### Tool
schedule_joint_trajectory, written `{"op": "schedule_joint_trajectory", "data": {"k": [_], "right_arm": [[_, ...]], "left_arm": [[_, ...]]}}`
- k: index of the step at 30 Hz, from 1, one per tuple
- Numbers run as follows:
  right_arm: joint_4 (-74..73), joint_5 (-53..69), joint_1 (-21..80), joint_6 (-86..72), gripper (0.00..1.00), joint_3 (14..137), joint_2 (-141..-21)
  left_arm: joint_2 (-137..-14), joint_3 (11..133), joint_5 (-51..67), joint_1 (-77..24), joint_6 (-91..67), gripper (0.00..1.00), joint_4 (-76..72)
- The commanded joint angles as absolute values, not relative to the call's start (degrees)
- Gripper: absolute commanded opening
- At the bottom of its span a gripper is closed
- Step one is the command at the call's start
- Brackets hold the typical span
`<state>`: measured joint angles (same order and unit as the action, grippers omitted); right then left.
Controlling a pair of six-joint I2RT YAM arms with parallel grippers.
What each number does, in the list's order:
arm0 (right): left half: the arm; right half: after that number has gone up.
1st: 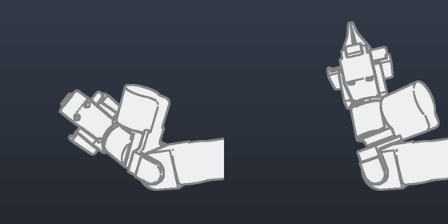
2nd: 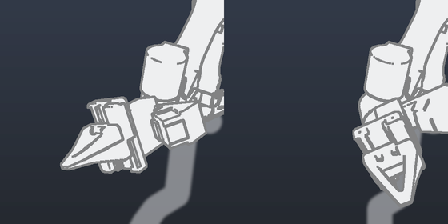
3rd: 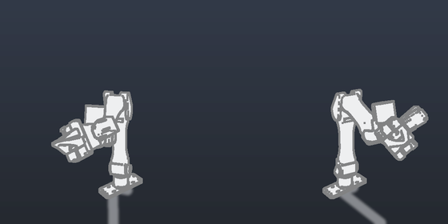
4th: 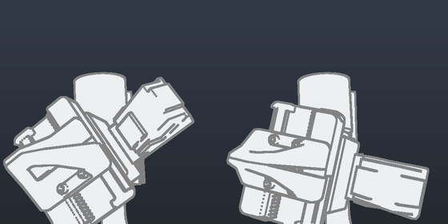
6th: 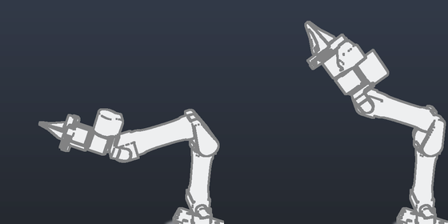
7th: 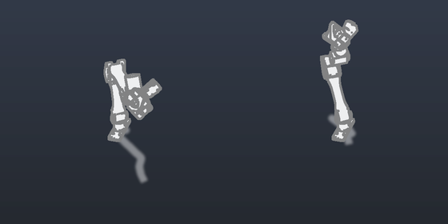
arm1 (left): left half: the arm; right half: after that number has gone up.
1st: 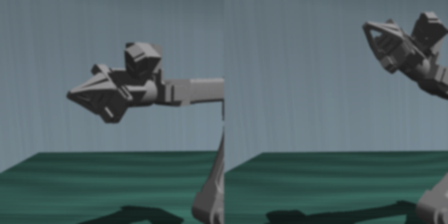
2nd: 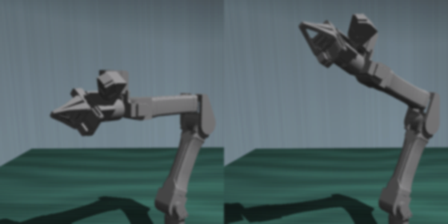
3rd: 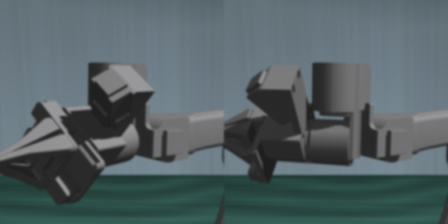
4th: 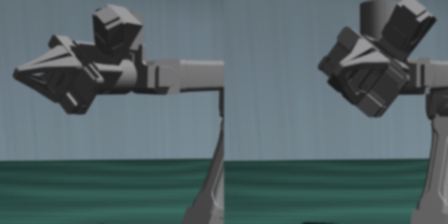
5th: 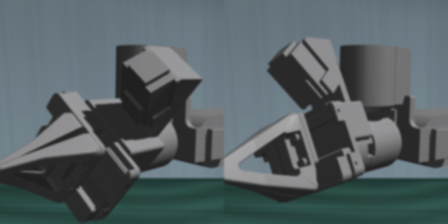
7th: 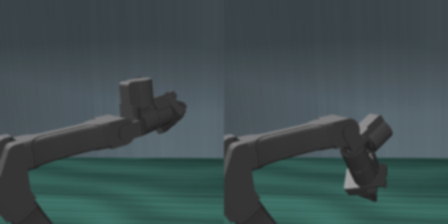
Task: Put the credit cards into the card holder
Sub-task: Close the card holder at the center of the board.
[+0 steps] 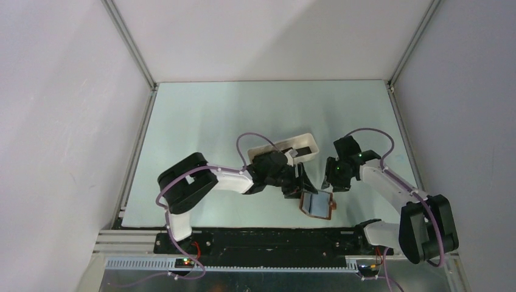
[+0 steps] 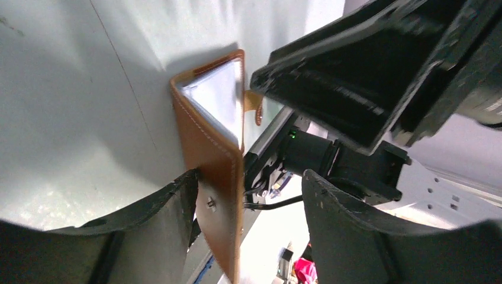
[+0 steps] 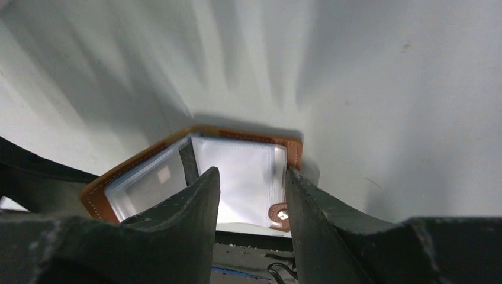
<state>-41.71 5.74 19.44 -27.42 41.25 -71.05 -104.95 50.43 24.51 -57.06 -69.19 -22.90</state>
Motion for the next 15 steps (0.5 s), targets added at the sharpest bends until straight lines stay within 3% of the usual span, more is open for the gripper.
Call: {"op": "schedule_joint_trajectory", "data": {"k": [1,7,9,12,15], "right_arm": [[-40.4,7.8,12.6,-29.8,0.49,40.6,-68.8],[-38.9,13.6,4.0,-28.5,0.49,38.7,-66.8],[-38.9,15.0,3.0,-28.0,0.49,38.7,-67.2],[-38.5,16.2,2.7,-27.6,0.49,38.7,-67.6],[-38.2,16.5,2.8,-27.4,0.49,38.8,-67.8]], "left_arm": [[-107.0,54.8,26.2,-58.7,-69.9,0.69,-24.1],[-107.6,58.7,26.3,-60.3,-70.1,0.69,-24.1],[-106.3,56.9,24.9,-60.1,-70.9,0.65,-24.0],[-105.3,55.0,23.2,-59.4,-70.2,0.49,-20.5],[-106.0,55.0,22.9,-59.4,-67.4,0.54,-14.8]]}}
